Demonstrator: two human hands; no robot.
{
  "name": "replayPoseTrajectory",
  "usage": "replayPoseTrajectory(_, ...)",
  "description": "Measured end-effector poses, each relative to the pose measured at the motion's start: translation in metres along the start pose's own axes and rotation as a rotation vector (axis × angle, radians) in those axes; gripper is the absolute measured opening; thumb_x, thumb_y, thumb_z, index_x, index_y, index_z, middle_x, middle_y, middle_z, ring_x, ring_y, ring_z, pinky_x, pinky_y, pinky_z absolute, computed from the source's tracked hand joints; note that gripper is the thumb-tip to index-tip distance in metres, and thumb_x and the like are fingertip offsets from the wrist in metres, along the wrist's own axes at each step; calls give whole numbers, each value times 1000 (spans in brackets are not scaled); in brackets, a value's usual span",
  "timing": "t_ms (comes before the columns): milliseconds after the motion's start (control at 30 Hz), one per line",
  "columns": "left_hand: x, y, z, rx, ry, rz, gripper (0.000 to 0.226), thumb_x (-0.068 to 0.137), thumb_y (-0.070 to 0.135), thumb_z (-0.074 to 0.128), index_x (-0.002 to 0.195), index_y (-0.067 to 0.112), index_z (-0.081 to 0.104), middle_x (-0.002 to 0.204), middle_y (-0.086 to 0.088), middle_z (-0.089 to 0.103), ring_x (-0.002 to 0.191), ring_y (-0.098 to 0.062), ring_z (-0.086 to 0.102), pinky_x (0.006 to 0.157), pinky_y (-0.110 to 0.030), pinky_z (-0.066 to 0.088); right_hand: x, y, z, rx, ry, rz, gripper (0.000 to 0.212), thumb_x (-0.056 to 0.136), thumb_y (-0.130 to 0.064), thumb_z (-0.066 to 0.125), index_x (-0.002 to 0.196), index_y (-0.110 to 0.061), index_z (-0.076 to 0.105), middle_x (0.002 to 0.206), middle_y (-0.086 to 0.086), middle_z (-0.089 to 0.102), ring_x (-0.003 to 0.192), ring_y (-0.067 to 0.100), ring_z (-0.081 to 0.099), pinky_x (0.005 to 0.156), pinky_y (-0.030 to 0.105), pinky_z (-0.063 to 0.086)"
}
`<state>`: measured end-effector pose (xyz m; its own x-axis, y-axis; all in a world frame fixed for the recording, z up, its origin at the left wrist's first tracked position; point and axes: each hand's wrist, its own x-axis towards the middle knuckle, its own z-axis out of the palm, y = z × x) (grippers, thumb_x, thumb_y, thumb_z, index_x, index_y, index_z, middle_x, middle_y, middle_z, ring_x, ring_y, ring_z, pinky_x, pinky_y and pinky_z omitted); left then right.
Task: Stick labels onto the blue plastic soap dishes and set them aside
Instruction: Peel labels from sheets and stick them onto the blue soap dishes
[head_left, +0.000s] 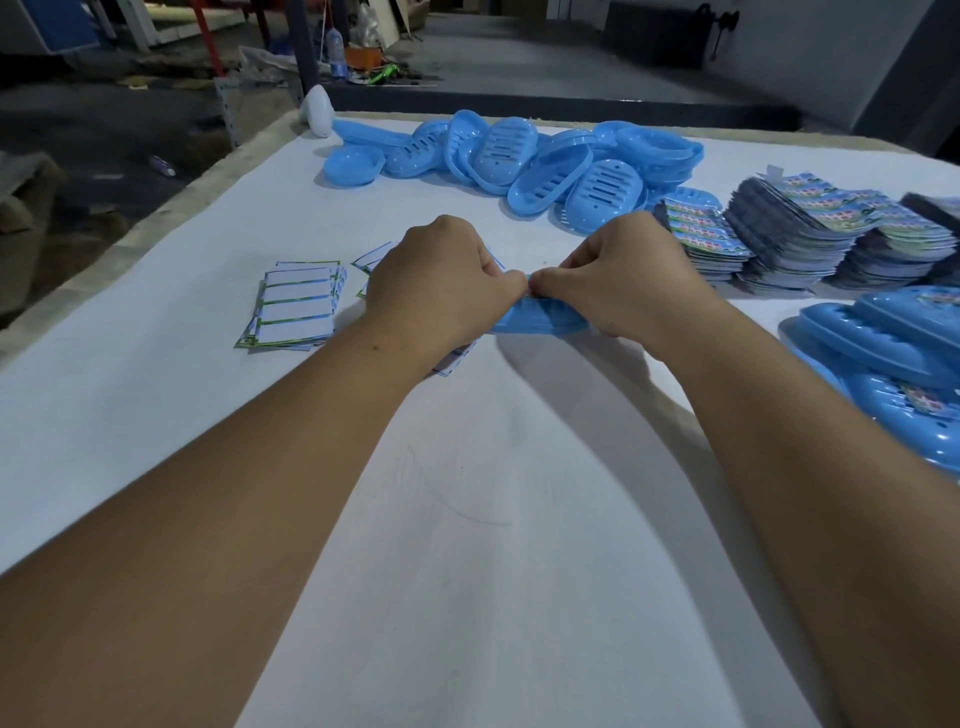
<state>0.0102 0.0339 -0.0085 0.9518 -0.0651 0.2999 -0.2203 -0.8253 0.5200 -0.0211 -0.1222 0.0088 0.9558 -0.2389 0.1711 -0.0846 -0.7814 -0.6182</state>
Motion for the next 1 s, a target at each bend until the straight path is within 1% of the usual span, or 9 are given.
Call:
replayPoseTrajectory(133,1,0,1,63,25,35,33,79,54,69,65,25,61,65,12,61,72,-13,61,56,-27,38,0,0,0,-24,4,-9,28,76,-44,80,70,-18,76,47,-5,54,46,12,47,51,26,39)
replayPoseTrajectory(233,2,0,0,89,34,44,31,79,56,67,68,28,58,71,13,61,76,-14,59,61,-29,38,0,0,-1,-20,-2,-14,30,75,-46,82,68,-18,75,53,0,60,45,14,49,53,27,45)
replayPoseTrajectory(433,2,-2,0,91,42,44,30,78,55,67,68,29,58,72,13,60,75,-13,59,59,-28,37,-1,0,-3,11,-30,12,35,74,-48,85,68,-14,74,59,6,65,49,22,58,55,31,53)
replayPoseTrajectory(567,2,-2,0,83,36,38,30,79,55,68,68,28,58,70,14,60,74,-11,58,60,-29,37,0,0,-2,32,-35,23,36,73,-47,86,68,-14,73,61,6,66,49,21,57,56,32,52)
replayPoseTrajectory(667,2,-2,-1,72,22,29,32,79,57,69,70,28,57,72,14,60,76,-12,60,63,-30,41,2,2,-2,60,-37,42,37,71,-48,87,66,-15,72,58,2,64,45,17,52,53,30,49)
replayPoseTrajectory(767,1,-2,-2,36,-5,2,33,78,58,69,72,28,58,69,14,63,72,-11,62,64,-30,46,3,4,-1,87,-39,49,38,71,-48,88,66,-14,71,55,0,62,41,15,48,48,28,47)
replayPoseTrajectory(900,1,-2,-5,-58,15,-40,31,83,54,66,75,25,60,72,11,65,66,-14,62,63,-33,53,6,7,-2,133,1,68,39,80,-46,79,70,-9,69,41,-7,53,32,9,45,41,21,44)
replayPoseTrajectory(933,1,-2,-6,-72,34,-49,31,86,54,63,75,25,59,73,11,64,68,-13,62,62,-33,51,8,8,-3,142,29,61,41,83,-45,75,71,-7,67,40,-7,51,33,10,46,42,21,44)
replayPoseTrajectory(1000,3,-2,-8,-82,79,-54,33,91,54,58,75,25,56,75,11,62,74,-13,60,64,-31,44,10,11,-6,140,100,14,43,88,-42,69,71,-3,66,44,-4,50,40,11,46,51,26,43)
